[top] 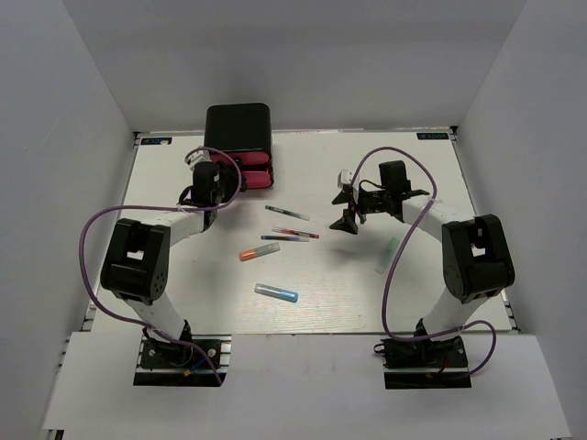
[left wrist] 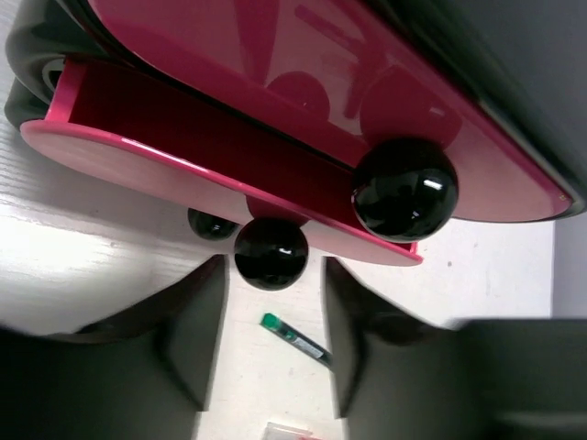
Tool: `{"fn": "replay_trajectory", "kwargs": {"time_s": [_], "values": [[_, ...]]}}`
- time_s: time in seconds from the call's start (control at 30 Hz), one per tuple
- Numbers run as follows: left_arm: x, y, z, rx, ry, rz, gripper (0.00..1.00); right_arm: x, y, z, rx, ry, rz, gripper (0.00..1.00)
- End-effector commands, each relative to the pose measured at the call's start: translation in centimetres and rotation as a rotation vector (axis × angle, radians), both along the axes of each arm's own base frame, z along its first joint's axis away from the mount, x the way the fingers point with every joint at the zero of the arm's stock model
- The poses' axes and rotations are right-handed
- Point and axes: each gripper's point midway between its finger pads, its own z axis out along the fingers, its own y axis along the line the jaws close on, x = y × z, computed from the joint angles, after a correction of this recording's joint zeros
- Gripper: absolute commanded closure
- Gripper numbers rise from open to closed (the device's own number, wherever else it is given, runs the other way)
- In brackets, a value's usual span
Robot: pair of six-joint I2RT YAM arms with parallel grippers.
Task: Sort the stationery into containers
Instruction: Open the drawer in the storage box.
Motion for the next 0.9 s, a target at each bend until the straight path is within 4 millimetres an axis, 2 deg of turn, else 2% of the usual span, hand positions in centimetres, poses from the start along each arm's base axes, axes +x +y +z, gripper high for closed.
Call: {"fn": "replay_trajectory", "kwargs": {"time_s": [0.0, 0.07, 0.23, 0.4, 0.43, 0.47, 0.53, 0.8, 0.87], "values": [[0.8, 0.2, 0.9, 0.008, -0.022, 0.000, 0.50, -0.1, 0.1, 1.0, 0.017, -0.035, 0.011, 0.18], [0.9, 0.2, 1.1, 0.014, -0.033, -0.003, 0.59, -0.1, 0.2, 1.2, 0.018, -0.042, 0.014, 0.18], [0.8, 0.1, 1.0, 0.007, -0.045, -0.012, 0.75, -0.3, 0.2, 1.1, 0.020, -0.027, 0.014, 0.19], [0.2, -0.2, 0.6, -0.002, -0.048, -0.031, 0.82, -0.3, 0.2, 1.1, 0.019, -0.028, 0.011, 0.20], [0.2, -0.2, 1.0, -0.004, -0.057, -0.031, 0.82, -0.4, 0.2, 1.1, 0.020, -0.026, 0.013, 0.20], [-0.1, -0.1, 0.5, -0.002, -0.045, -0.031, 0.83, -0.3, 0.2, 1.0, 0.018, -0.026, 0.011, 0.20], [-0.6, -0.8, 0.8, -0.011, -0.048, -0.060, 0.84, -0.4, 0.2, 1.0, 0.019, -0.023, 0.013, 0.20], [-3.6, -0.3, 0.2, -0.013, -0.037, -0.069, 0.87, -0.4, 0.0, 0.8, 0.012, -0.029, 0.005, 0.20], [-4.0, -0.4, 0.7, -0.019, -0.046, -0.077, 0.88, -0.4, 0.0, 0.8, 0.013, -0.029, 0.006, 0.20]]}}
